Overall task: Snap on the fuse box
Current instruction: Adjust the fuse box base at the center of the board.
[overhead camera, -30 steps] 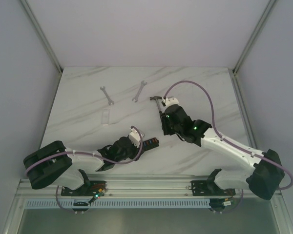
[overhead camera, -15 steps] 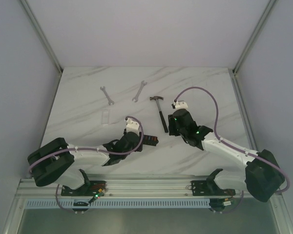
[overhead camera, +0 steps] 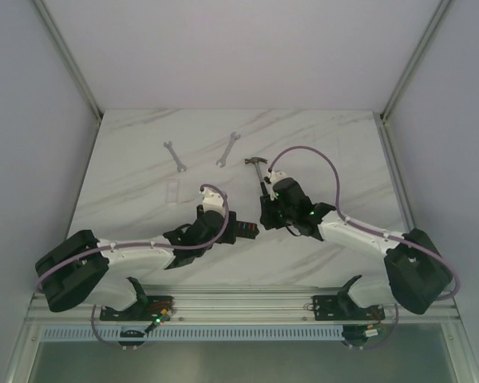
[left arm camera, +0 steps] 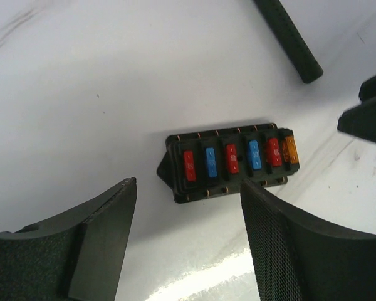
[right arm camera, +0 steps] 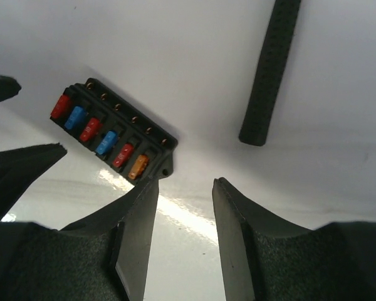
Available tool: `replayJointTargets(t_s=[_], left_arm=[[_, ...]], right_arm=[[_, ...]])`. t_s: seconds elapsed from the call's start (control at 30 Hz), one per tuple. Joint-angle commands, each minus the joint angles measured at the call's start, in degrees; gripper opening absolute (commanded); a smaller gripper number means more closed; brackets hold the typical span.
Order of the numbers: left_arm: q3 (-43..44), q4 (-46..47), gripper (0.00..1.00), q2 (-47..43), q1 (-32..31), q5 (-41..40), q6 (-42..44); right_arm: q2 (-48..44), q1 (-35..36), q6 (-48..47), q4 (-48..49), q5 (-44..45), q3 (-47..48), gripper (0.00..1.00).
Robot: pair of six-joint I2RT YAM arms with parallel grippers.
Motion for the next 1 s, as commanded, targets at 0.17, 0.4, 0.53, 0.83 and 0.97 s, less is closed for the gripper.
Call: replayJointTargets(t_s=[0.17, 0.4, 0.53, 0.83, 0.97], left_arm=[[1.30, 3.74, 0.77, 0.16, 6.24, 13.08, 2.36], [1.37, 8.06, 0.77, 5.28, 7.26, 20.20, 0.49], [1.68, 8.44, 0.77, 7.07, 7.66, 22.74, -0.36], [0.48, 13.70, 0.78, 7.71, 6.36, 29.19, -4.06], [1.96, 14.92, 0.80, 8.92, 4.63, 30.62, -4.58]], right_arm=[[4.24, 2.76, 8.22, -4.92, 1.31, 4.62, 0.44], [5.29, 3.83, 10.57, -5.39, 3.52, 6.26, 0.44], [5.76, 3.78, 10.81, -6.14, 5.48, 6.38, 0.44], [4.28, 3.56, 9.91, -6.80, 10.89, 5.69, 0.46], [2.52, 3.03, 9.30, -6.71, 14.00, 4.71, 0.48]])
